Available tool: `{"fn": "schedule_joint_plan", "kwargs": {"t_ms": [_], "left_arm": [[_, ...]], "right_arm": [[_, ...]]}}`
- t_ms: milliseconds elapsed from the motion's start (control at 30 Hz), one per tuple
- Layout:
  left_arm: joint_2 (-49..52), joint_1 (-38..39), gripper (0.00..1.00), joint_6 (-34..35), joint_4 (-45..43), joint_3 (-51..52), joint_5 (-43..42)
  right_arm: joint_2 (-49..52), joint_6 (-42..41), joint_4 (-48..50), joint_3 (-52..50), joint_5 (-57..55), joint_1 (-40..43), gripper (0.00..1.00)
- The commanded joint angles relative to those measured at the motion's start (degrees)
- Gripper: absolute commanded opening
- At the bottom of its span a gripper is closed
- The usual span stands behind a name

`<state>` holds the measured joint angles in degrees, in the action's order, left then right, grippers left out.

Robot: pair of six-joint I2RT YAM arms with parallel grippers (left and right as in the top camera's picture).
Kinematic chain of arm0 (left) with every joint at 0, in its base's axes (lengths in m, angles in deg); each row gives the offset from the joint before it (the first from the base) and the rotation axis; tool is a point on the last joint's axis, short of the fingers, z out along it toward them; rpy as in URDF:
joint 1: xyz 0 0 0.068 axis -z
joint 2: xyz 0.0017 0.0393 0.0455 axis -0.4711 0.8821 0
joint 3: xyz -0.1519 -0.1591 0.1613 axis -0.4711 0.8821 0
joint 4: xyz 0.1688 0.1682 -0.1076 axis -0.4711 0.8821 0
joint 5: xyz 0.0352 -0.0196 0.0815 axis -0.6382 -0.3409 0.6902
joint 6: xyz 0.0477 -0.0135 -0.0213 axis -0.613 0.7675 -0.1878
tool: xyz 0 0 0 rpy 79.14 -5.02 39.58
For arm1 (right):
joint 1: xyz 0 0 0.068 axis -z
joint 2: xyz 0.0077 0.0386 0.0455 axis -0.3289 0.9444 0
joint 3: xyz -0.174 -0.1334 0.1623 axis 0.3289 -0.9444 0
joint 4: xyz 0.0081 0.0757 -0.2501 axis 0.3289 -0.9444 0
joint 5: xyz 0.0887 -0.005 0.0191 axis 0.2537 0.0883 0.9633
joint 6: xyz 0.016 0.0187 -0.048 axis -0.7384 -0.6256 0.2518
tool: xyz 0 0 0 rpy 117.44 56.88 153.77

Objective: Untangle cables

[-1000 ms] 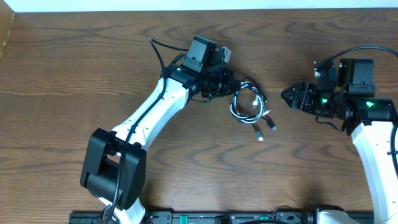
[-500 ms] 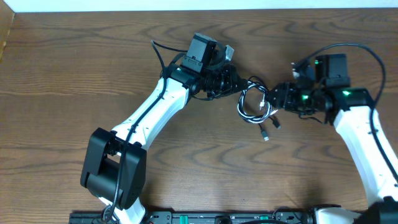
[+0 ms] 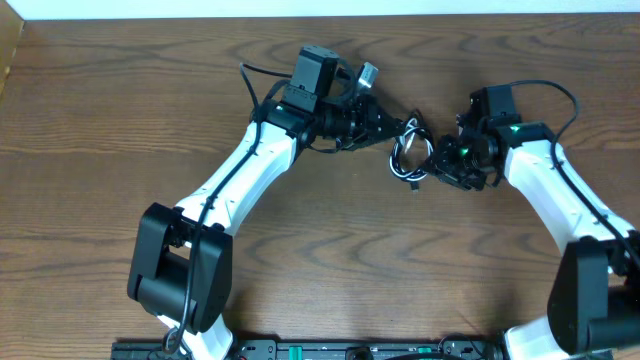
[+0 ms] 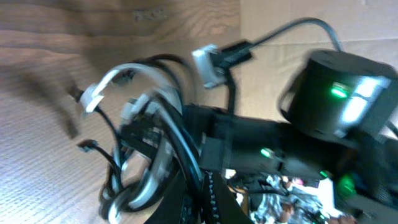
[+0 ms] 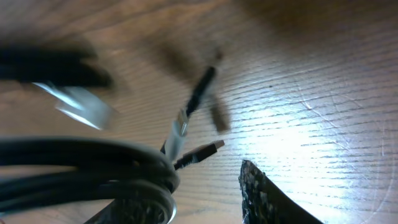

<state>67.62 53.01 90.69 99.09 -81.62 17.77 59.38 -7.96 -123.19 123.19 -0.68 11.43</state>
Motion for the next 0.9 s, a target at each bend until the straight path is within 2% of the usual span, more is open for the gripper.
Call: {"fn": "schedule_joint_plan", "kwargs": {"t_ms": [0,233,333,467,667,867], "left_arm": [[-0.6,-2.4,0.07,-1.5,-1.3,-0.5,-5.4],[-0.6,-3.5,0.07,-9.8,-1.0,-0.5,-6.7],[-0.6,-3.3,0.08,-14.3,0.7,-0.5,-5.6],[-0.6,-3.0,0.08,-16.0,6.1,-0.5,2.8],[-0.6,-0.5,0.07,-20.9,12.5,-0.5,13.5],[-0.5,4.4,0.08,-23.4,14.1,-0.5,22.4]], "right_arm": [[3.6,-1.8,-0.9,-0.1,-4.8,0.3,0.36],[5.5,-1.7,-0.7,-0.1,-5.8,0.3,0.37],[5.5,-1.3,-0.4,-0.1,-5.8,0.3,0.30],[5.4,-0.3,-0.5,0.0,-4.1,0.3,0.21],[3.4,2.0,-0.5,0.1,-0.6,0.4,0.24],[-3.8,2.4,-0.5,0.1,2.1,4.8,0.38]]}}
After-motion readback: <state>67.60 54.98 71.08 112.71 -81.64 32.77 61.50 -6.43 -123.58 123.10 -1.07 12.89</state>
